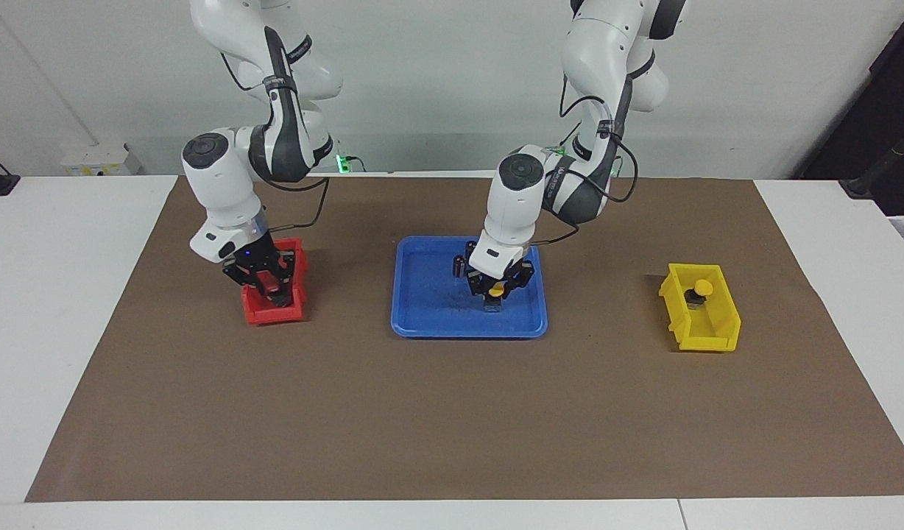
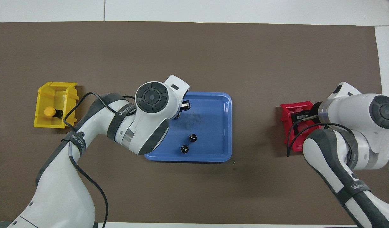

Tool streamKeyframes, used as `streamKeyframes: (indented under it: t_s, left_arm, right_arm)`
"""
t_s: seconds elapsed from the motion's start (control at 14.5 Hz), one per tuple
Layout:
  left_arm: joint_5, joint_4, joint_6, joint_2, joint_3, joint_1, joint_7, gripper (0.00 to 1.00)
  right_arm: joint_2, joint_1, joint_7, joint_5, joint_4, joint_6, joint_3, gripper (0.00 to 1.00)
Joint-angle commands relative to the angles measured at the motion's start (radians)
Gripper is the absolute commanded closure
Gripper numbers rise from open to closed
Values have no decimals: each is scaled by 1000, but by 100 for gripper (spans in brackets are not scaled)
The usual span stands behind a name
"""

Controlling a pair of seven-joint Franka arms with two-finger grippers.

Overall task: Sort red and yellow buttons by color
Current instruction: 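Grasp the last yellow button with the left gripper while the right gripper releases red, then carry the yellow button into the yellow bin while the right gripper withdraws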

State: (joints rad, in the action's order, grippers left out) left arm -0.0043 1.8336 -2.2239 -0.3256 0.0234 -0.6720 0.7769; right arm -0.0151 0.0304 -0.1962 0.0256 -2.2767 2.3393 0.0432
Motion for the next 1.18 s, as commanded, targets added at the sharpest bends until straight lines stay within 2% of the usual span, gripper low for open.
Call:
streamKeyframes:
  t_s: [0.0, 0.07, 0.21, 0.35, 0.62, 0.9, 1.11]
  left_arm:
    - [-11, -117, 174, 26, 18, 63, -22, 99]
    - [-11, -144, 234, 39, 17, 113, -86, 99]
    - [-14, -143, 292, 86, 17, 243, -262, 99]
    - [-17, -149, 338, 102, 16, 374, -461, 99]
    - [-43, -132, 340, 103, 15, 601, -830, 99]
    - [-66, 4, 204, 135, 18, 660, -907, 99]
    - [-66, 94, 90, 143, 18, 670, -916, 99]
  right_arm:
    - [23, 14, -42, 20, 216, -241, 1, 19]
    - [14, 14, -39, 20, 268, -315, 0, 16]
    - [-12, 16, -32, 19, 350, -447, -2, 1]
    - [-37, 20, -31, 10, 420, -562, -8, 1]
    - [-45, 52, -19, 2, 609, -808, -17, 1]
    - [-36, 51, 0, -38, 670, -871, -10, 0]
    - [-32, 52, 52, -33, 675, -864, -13, 0]
